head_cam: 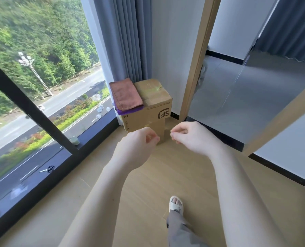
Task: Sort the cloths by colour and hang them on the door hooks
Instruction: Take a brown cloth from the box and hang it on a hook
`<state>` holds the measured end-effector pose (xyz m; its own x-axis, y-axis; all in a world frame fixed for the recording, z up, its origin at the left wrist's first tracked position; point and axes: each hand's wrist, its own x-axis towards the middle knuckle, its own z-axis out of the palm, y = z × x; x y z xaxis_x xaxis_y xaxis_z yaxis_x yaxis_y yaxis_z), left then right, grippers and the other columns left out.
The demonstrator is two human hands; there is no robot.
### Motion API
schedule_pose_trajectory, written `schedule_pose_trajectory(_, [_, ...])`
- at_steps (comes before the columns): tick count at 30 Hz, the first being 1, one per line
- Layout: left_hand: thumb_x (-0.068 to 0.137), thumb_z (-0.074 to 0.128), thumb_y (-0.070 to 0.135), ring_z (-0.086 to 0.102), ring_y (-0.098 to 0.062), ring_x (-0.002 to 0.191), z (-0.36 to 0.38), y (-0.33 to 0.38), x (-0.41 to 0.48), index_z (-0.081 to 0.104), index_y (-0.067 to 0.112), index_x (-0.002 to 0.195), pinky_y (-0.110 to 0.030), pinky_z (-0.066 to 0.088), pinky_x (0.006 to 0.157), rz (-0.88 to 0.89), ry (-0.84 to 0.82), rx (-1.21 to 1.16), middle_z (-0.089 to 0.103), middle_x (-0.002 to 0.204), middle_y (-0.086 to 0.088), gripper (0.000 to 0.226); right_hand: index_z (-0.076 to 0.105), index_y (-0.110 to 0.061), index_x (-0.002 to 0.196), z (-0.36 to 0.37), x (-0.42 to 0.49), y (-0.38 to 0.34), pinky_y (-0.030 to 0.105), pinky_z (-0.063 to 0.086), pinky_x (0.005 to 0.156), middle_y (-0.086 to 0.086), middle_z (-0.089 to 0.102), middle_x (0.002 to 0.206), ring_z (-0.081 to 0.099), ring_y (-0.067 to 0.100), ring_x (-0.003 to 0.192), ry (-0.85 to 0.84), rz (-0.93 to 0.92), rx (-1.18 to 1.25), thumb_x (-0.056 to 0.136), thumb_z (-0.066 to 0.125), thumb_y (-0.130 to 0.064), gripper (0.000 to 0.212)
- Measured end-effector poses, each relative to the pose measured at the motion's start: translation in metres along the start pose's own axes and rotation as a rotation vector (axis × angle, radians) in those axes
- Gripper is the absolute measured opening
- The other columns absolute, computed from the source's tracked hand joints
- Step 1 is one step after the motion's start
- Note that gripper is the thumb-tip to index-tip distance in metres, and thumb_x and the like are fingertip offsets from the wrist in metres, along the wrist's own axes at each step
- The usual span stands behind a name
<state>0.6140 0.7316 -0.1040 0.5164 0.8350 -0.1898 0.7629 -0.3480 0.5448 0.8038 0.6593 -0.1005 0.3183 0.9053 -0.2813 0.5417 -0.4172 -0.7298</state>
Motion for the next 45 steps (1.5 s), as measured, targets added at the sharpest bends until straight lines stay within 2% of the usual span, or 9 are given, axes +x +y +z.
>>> schedule_pose_trajectory(6, [0.102, 0.050, 0.049, 0.064, -0.017, 0.103, -0.013, 0.005, 0.070, 0.065, 0.038, 0.115, -0.038, 0.054, 0.091, -0.064, 0.037, -0.009, 0.068, 0.111, 0.015, 0.023, 0.069, -0.031, 0.113, -0.018, 0.081, -0.012, 0.037, 0.055, 0.095, -0.011, 0.071, 0.111, 0.067, 0.011, 0.103, -0.083, -0.054, -0.018, 0.099, 0.060, -0.040, 0.019])
schedule_pose_trajectory(11, [0.101, 0.050, 0.049, 0.063, -0.017, 0.105, -0.019, 0.029, 0.137, 0.064, 0.039, 0.117, -0.038, 0.054, 0.093, -0.107, 0.023, 0.020, 0.067, 0.114, 0.014, 0.023, 0.069, -0.034, 0.109, -0.047, 0.150, -0.014, 0.036, 0.053, 0.097, -0.013, 0.070, 0.111, 0.066, 0.010, 0.105, -0.147, -0.073, -0.020, 0.098, 0.060, -0.039, 0.014])
schedule_pose_trajectory(17, [0.102, 0.050, 0.049, 0.062, -0.017, 0.101, -0.025, 0.043, 0.200, 0.063, 0.040, 0.116, -0.031, 0.049, 0.084, -0.172, 0.027, 0.031, 0.065, 0.111, 0.015, 0.022, 0.069, -0.032, 0.112, -0.077, 0.219, -0.015, 0.032, 0.052, 0.092, -0.012, 0.070, 0.111, 0.066, 0.010, 0.104, -0.177, -0.086, -0.017, 0.098, 0.060, -0.040, 0.018])
schedule_pose_trajectory(21, [0.101, 0.051, 0.049, 0.064, -0.018, 0.099, -0.034, 0.034, 0.228, 0.065, 0.041, 0.113, -0.036, 0.054, 0.089, -0.217, 0.058, 0.034, 0.068, 0.112, 0.013, 0.020, 0.068, -0.032, 0.114, -0.080, 0.253, -0.021, 0.031, 0.052, 0.091, -0.012, 0.070, 0.110, 0.066, 0.010, 0.102, -0.227, -0.096, -0.019, 0.099, 0.060, -0.040, 0.019])
schedule_pose_trajectory(25, [0.101, 0.051, 0.049, 0.064, -0.019, 0.098, -0.044, 0.021, 0.256, 0.065, 0.040, 0.111, -0.038, 0.054, 0.090, -0.246, 0.075, 0.045, 0.069, 0.109, 0.013, 0.020, 0.067, -0.033, 0.112, -0.076, 0.287, -0.034, 0.034, 0.054, 0.093, -0.012, 0.069, 0.109, 0.066, 0.010, 0.101, -0.251, -0.119, -0.034, 0.099, 0.060, -0.039, 0.016])
schedule_pose_trajectory(30, [0.099, 0.053, 0.050, 0.064, -0.021, 0.105, -0.054, -0.008, 0.297, 0.065, 0.036, 0.115, -0.038, 0.053, 0.092, -0.263, 0.074, 0.028, 0.068, 0.114, 0.012, 0.024, 0.068, -0.034, 0.109, -0.063, 0.331, -0.049, 0.036, 0.054, 0.094, -0.012, 0.068, 0.109, 0.065, 0.011, 0.103, -0.273, -0.116, -0.061, 0.099, 0.060, -0.040, 0.014])
schedule_pose_trajectory(38, [0.100, 0.051, 0.043, 0.063, -0.022, 0.100, -0.083, -0.076, 0.382, 0.062, 0.035, 0.119, -0.038, 0.053, 0.090, -0.257, 0.012, 0.078, 0.069, 0.115, 0.009, 0.024, 0.069, -0.030, 0.112, -0.036, 0.419, -0.095, 0.027, 0.048, 0.080, -0.012, 0.068, 0.107, 0.064, 0.011, 0.102, -0.275, -0.076, -0.096, 0.100, 0.060, -0.037, 0.017])
schedule_pose_trajectory(42, [0.099, 0.047, 0.041, 0.063, -0.024, 0.095, -0.100, -0.104, 0.421, 0.061, 0.036, 0.114, -0.037, 0.053, 0.086, -0.248, -0.019, 0.063, 0.068, 0.110, 0.009, 0.021, 0.070, -0.030, 0.110, -0.021, 0.461, -0.121, 0.034, 0.052, 0.093, -0.010, 0.069, 0.107, 0.066, 0.014, 0.104, -0.260, -0.045, -0.099, 0.098, 0.062, -0.037, 0.016])
schedule_pose_trajectory(45, [0.099, 0.048, 0.047, 0.064, -0.023, 0.095, -0.111, -0.122, 0.446, 0.061, 0.037, 0.113, -0.039, 0.054, 0.087, -0.235, -0.035, 0.029, 0.068, 0.110, 0.011, 0.021, 0.070, -0.029, 0.111, -0.010, 0.487, -0.134, 0.036, 0.052, 0.096, -0.010, 0.069, 0.108, 0.065, 0.014, 0.104, -0.254, -0.025, -0.103, 0.099, 0.061, -0.036, 0.017])
